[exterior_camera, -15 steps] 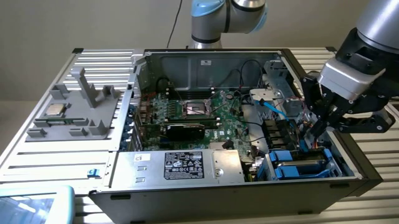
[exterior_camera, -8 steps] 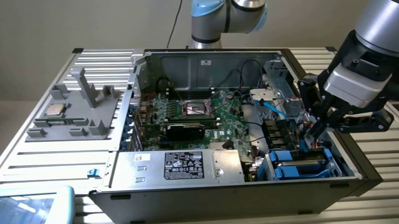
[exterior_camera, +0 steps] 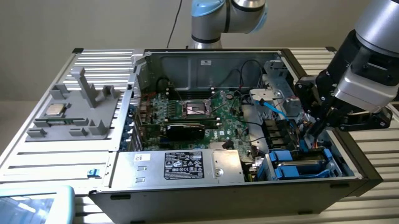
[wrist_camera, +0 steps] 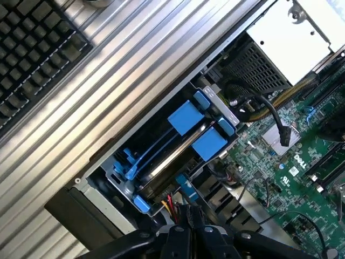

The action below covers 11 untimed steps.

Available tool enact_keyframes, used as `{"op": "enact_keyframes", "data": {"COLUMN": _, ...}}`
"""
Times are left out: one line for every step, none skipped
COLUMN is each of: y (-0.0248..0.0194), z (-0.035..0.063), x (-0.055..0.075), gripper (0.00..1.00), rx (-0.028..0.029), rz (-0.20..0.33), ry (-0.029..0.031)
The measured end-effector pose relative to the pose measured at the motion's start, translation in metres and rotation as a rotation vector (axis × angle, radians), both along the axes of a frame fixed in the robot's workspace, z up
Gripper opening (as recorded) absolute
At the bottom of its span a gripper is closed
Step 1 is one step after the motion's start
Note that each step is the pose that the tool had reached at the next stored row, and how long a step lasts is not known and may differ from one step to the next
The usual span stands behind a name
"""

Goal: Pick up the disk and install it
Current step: 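Insert the second disk wire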

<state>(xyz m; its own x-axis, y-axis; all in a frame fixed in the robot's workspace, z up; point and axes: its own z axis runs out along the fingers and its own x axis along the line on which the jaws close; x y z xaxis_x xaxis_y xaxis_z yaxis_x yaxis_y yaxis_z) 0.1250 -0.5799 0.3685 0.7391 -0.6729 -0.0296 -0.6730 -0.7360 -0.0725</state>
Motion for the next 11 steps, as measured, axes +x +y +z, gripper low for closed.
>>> {"op": "enact_keyframes", "data": {"y": 0.0000, "z": 0.0000, "x": 0.0000, "gripper": 0.11, "rx": 0.0021, "rz": 0.018, "ry": 0.0000}}
{"op": "enact_keyframes", "data": {"y": 0.0000, "z": 0.0001, "x": 0.0000, "gripper": 0.11, "rx": 0.0036, "rz": 0.036, "ry": 0.0000}}
{"op": "enact_keyframes", "data": {"y": 0.0001, "z": 0.0001, "x": 0.0000, "gripper": 0.11, "rx": 0.0042, "rz": 0.055, "ry": 0.0000}}
{"op": "enact_keyframes", "data": {"y": 0.0001, "z": 0.0000, "x": 0.0000, "gripper": 0.11, "rx": 0.0044, "rz": 0.072, "ry": 0.0000}}
{"op": "enact_keyframes", "data": {"y": 0.0001, "z": -0.0001, "x": 0.0000, "gripper": 0.11, "rx": 0.0045, "rz": 0.090, "ry": 0.0001}}
{"op": "enact_keyframes", "data": {"y": 0.0000, "z": 0.0000, "x": 0.0000, "gripper": 0.11, "rx": 0.0044, "rz": 0.109, "ry": 0.0001}}
{"op": "enact_keyframes", "data": {"y": 0.0000, "z": 0.0000, "x": 0.0000, "gripper": 0.11, "rx": 0.0044, "rz": 0.126, "ry": 0.0002}}
{"op": "enact_keyframes", "data": {"y": 0.0000, "z": 0.0000, "x": 0.0000, "gripper": 0.11, "rx": 0.0045, "rz": 0.144, "ry": 0.0002}}
{"op": "enact_keyframes", "data": {"y": 0.0000, "z": 0.0000, "x": 0.0000, "gripper": 0.11, "rx": 0.0047, "rz": 0.162, "ry": 0.0002}}
{"op": "enact_keyframes", "data": {"y": 0.0000, "z": 0.0000, "x": 0.0000, "gripper": 0.11, "rx": 0.0049, "rz": 0.181, "ry": 0.0002}}
{"op": "enact_keyframes", "data": {"y": 0.0000, "z": 0.0000, "x": 0.0000, "gripper": 0.11, "rx": 0.0051, "rz": 0.200, "ry": 0.0002}}
